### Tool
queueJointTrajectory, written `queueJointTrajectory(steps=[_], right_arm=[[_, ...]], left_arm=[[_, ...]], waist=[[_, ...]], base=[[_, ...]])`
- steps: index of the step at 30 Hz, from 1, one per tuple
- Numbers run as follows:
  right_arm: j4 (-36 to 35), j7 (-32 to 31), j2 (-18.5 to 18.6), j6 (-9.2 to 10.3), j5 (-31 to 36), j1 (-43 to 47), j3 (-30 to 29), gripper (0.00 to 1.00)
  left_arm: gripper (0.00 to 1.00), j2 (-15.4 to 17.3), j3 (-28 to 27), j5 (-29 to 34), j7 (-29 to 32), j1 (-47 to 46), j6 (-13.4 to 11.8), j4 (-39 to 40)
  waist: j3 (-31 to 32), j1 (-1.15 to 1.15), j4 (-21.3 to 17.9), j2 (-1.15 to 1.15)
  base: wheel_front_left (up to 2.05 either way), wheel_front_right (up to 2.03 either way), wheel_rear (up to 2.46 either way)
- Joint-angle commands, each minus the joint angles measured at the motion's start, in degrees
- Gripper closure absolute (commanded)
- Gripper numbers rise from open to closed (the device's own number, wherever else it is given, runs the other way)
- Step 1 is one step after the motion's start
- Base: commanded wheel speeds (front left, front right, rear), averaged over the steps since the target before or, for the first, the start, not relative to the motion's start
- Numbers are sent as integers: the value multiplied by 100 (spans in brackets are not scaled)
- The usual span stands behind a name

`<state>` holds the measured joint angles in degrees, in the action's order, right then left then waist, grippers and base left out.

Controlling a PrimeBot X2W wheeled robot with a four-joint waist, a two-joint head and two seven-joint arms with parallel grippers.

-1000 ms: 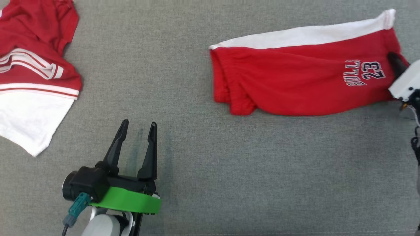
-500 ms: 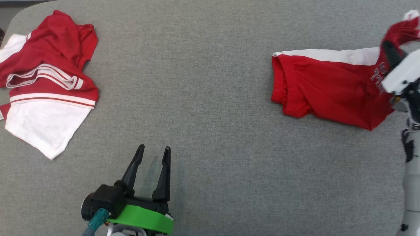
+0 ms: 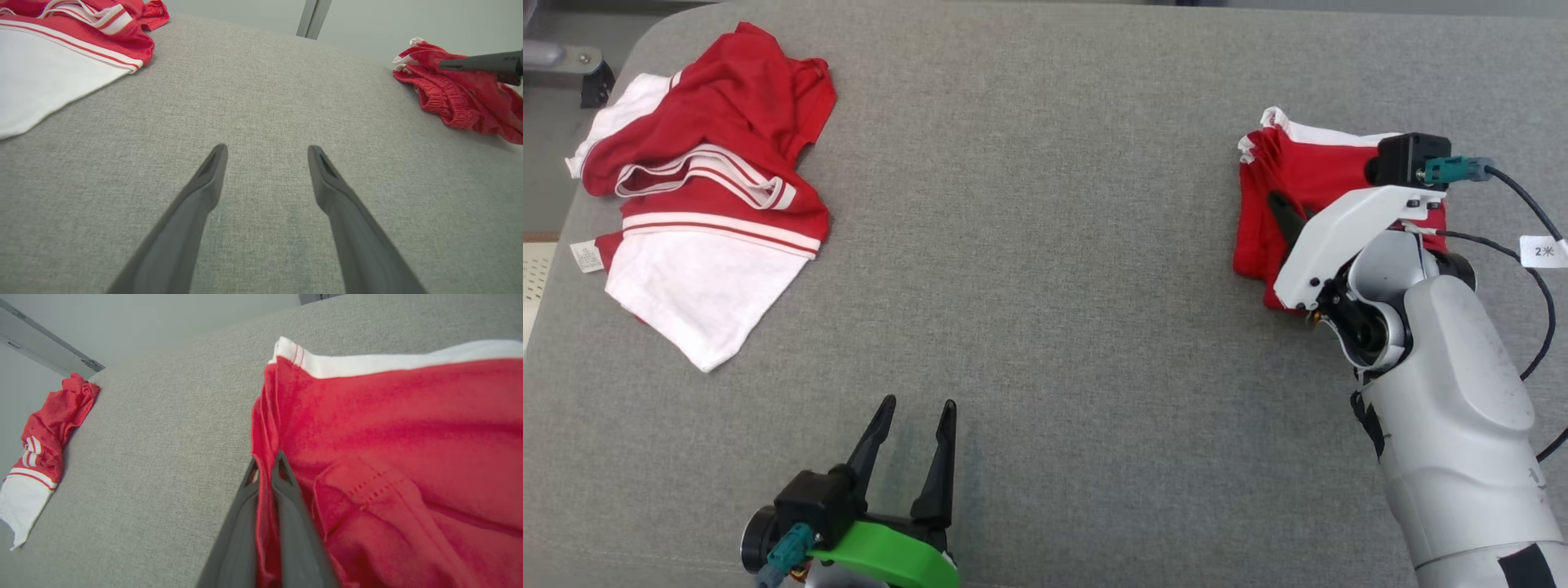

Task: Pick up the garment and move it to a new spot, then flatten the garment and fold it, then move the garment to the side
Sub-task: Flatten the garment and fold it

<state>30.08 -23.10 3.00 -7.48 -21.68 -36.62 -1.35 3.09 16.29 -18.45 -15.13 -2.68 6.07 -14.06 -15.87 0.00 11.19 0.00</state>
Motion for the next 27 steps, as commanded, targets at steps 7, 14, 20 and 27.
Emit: queueJointTrajectory(steps=[7,14,20,27], right_arm=[[-574,809,30,-2,-824,555,984,0],[-1389,2077,880,1,-283,1569,1506,0],[-1206,2724,1222,2,272,2089,1041,0],[-848,2995,1298,1,498,2077,433,0]], left_arm=[[0,-10,-267,-15,-1,369,19,-81],[0,-9,-739,123,-1,787,-40,134],[0,-13,-937,132,-1,1126,-76,409],[0,-14,-919,96,-1,1262,-131,655]], waist=[[597,0,-274,0],[1171,0,-657,0],[1383,0,-764,0],[1270,0,-602,0]], base=[[0,0,0],[0,0,0],[0,0,0],[0,0,0]])
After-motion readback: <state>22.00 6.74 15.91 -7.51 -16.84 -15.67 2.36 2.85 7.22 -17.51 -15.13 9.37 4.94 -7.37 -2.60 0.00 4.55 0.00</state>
